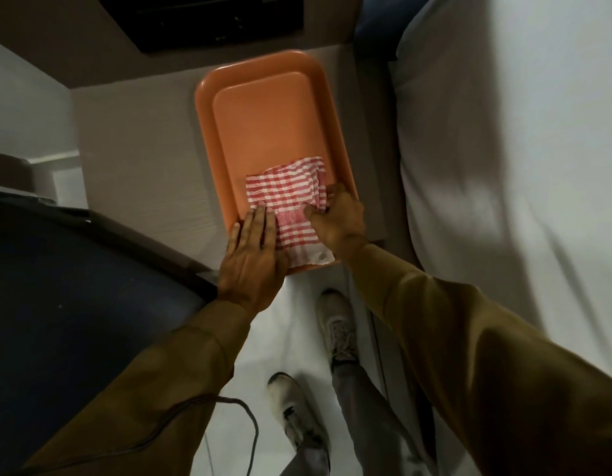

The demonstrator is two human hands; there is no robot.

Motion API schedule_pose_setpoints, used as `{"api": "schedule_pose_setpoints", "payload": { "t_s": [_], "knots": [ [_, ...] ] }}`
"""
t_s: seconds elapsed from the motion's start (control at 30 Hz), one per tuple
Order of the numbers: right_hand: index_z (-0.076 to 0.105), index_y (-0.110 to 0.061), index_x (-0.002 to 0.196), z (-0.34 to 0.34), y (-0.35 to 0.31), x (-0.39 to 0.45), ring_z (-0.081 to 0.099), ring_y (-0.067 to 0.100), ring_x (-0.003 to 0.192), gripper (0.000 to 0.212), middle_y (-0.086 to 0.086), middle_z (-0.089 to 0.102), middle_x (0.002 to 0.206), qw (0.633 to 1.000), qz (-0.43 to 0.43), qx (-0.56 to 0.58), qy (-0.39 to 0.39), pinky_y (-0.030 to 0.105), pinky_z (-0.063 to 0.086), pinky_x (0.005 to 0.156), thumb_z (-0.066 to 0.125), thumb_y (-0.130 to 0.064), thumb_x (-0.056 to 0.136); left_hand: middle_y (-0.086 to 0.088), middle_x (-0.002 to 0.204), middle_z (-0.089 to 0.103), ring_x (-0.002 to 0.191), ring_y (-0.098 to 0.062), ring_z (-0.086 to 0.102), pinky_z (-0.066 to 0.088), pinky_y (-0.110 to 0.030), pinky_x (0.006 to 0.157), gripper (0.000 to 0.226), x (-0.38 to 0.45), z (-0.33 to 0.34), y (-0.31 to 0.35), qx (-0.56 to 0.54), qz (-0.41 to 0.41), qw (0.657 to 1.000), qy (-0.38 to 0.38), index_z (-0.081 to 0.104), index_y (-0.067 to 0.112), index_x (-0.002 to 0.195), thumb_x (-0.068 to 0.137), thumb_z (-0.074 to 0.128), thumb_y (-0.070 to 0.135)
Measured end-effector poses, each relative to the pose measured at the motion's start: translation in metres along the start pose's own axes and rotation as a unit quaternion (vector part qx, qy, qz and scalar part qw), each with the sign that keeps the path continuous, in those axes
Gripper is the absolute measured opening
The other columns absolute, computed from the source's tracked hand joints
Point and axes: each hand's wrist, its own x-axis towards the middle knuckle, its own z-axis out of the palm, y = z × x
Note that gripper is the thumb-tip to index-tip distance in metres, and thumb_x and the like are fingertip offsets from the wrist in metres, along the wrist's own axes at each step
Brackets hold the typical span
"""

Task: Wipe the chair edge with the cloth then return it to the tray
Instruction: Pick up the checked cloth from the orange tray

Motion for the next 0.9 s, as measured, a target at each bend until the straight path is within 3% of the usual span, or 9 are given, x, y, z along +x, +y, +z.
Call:
{"api": "schedule_pose_setpoints", "payload": {
  "t_s": [0.1,0.27,0.33,0.53,0.73,0.8,0.9],
  "knots": [
    [0.061,-0.015,0.140,-0.002,-0.005,0.000,0.066,0.031,0.129,0.044,0.006,0.068,0.141,0.999,0.001,0.029,-0.025,0.042,0.051,0.116,0.069,-0.029,0.099,-0.010,0.183,-0.011,0.172,-0.027,-0.009,-0.005,-0.044,0.141,0.078,-0.005,-0.008,-0.001,-0.013,0.006,1.000,0.010,-0.010,0.012,0.172,0.114,0.023,0.052],
    [0.063,-0.019,0.137,-0.020,-0.015,-0.030,0.069,0.028,0.125,0.037,-0.001,0.071,0.134,0.991,-0.020,0.111,-0.077,0.050,0.055,0.111,0.064,-0.028,0.101,-0.009,0.184,-0.005,0.172,-0.023,-0.004,-0.004,-0.042,0.141,0.076,-0.032,-0.037,-0.007,-0.033,0.010,0.998,0.060,-0.006,0.012,0.173,0.114,0.023,0.050],
    [0.059,-0.020,0.140,-0.030,-0.017,-0.055,0.067,0.025,0.125,0.039,-0.006,0.070,0.130,0.988,-0.038,0.136,-0.070,0.048,0.054,0.112,0.062,-0.029,0.103,-0.010,0.184,-0.001,0.172,-0.024,0.000,-0.002,-0.044,0.141,0.077,-0.049,-0.049,-0.012,-0.023,0.016,0.997,0.078,-0.004,0.012,0.173,0.113,0.024,0.051],
    [0.055,-0.013,0.146,-0.051,-0.001,-0.149,0.069,0.024,0.125,0.044,0.008,0.070,0.138,0.980,-0.108,0.168,0.004,0.045,0.056,0.110,0.061,-0.026,0.104,-0.011,0.183,0.010,0.172,-0.026,0.008,0.007,-0.047,0.142,0.074,-0.133,-0.058,-0.036,0.045,0.073,0.988,0.128,0.005,0.010,0.174,0.114,0.030,0.046],
    [0.067,-0.027,0.124,-0.033,0.063,-0.246,0.072,-0.016,0.083,0.023,-0.019,0.075,0.098,0.968,-0.073,0.229,0.068,0.023,0.062,0.088,0.062,-0.031,0.103,-0.009,0.183,0.013,0.171,-0.023,0.011,0.007,-0.043,0.141,0.078,-0.219,-0.033,-0.060,0.111,0.099,0.981,0.128,0.005,0.010,0.174,0.108,0.013,0.051],
    [0.068,-0.032,0.123,-0.018,0.090,-0.274,0.074,-0.010,0.093,0.021,-0.017,0.077,0.104,0.963,-0.051,0.256,0.063,0.021,0.059,0.086,0.060,-0.032,0.103,-0.009,0.183,0.013,0.171,-0.023,0.013,0.010,-0.044,0.141,0.077,-0.243,-0.019,-0.073,0.150,0.121,0.974,0.117,0.005,0.010,0.173,0.108,0.015,0.051],
    [0.067,-0.025,0.130,0.011,0.127,-0.318,0.076,0.010,0.108,0.028,-0.007,0.077,0.119,0.952,-0.020,0.303,0.045,0.029,0.060,0.090,0.056,-0.032,0.106,-0.009,0.183,0.012,0.171,-0.023,0.013,0.013,-0.045,0.141,0.076,-0.277,0.000,-0.098,0.201,0.148,0.964,0.098,0.005,0.010,0.173,0.109,0.015,0.051]
  ]
}}
